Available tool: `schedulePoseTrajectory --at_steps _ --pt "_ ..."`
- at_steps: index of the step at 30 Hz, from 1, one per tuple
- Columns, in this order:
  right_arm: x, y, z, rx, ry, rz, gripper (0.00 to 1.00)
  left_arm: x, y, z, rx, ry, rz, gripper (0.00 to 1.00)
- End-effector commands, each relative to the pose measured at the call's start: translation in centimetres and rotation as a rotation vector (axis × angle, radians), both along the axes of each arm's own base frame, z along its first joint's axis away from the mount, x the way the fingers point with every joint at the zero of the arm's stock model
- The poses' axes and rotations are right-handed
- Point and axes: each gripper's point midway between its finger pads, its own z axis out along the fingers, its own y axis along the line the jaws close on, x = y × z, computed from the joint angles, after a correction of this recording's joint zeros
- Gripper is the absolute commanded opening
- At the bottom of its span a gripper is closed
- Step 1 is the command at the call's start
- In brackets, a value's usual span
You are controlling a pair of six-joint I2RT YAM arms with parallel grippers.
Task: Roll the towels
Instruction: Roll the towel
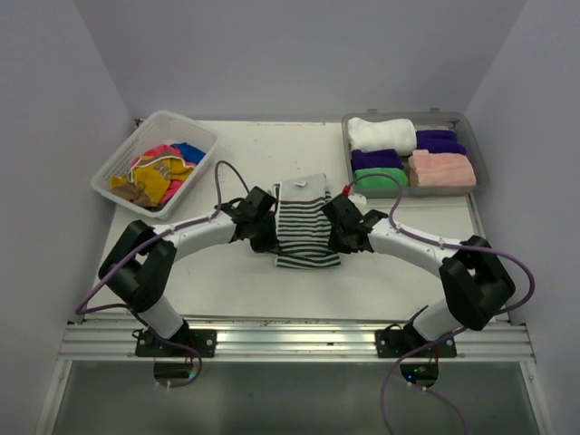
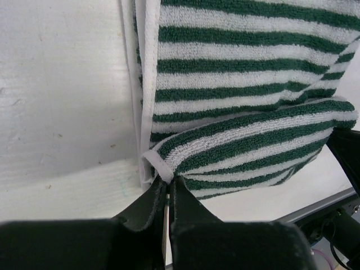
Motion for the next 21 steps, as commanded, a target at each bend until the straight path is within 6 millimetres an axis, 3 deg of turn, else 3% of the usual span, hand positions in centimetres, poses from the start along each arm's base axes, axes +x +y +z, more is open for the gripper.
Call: schedulePoseTrajectory --at_steps 1,2,5,6,9,13,15,20,21 --pt "1.8 0.2 0.3 -0.016 -0.035 0.001 0.05 2.0 -0.1 0.1 0.011 -0.048 -0.006 0.0" --pt "1.8 0.3 0.1 -0.018 -0.031 0.001 0.05 1.9 0.0 0.0 0.018 -0.043 -0.01 0.0" --pt "1.7 0.3 -0.2 -0.019 -0.025 -0.001 0.06 2.1 0.3 0.6 0.031 -0.05 -0.013 0.21" --pt "1.7 0.3 -0.2 -0.018 -0.025 -0.002 0.06 2.2 0.4 1.5 0.028 -0.074 -0.011 0.35" --pt "1.7 0.3 -0.2 -0.019 -0.025 -0.006 0.07 2.7 0.6 4.3 0.006 -0.145 -0.004 0.49" --pt "1.7 0.3 -0.1 -0.017 -0.024 -0.008 0.08 2.8 1.7 5.8 0.032 -0.21 0.008 0.5" --pt "1.8 0.4 -0.2 -0.018 -0.022 -0.009 0.09 2.6 1.4 6.3 0.0 -0.234 -0.024 0.46" --pt "1.9 0.4 0.3 -0.01 -0.027 -0.014 0.15 0.7 -2.8 8.0 -0.191 -0.266 -0.171 0.35" --pt "1.9 0.5 0.5 -0.006 -0.031 -0.016 0.22 0.4 -3.2 8.0 -0.198 -0.264 -0.187 0.35"
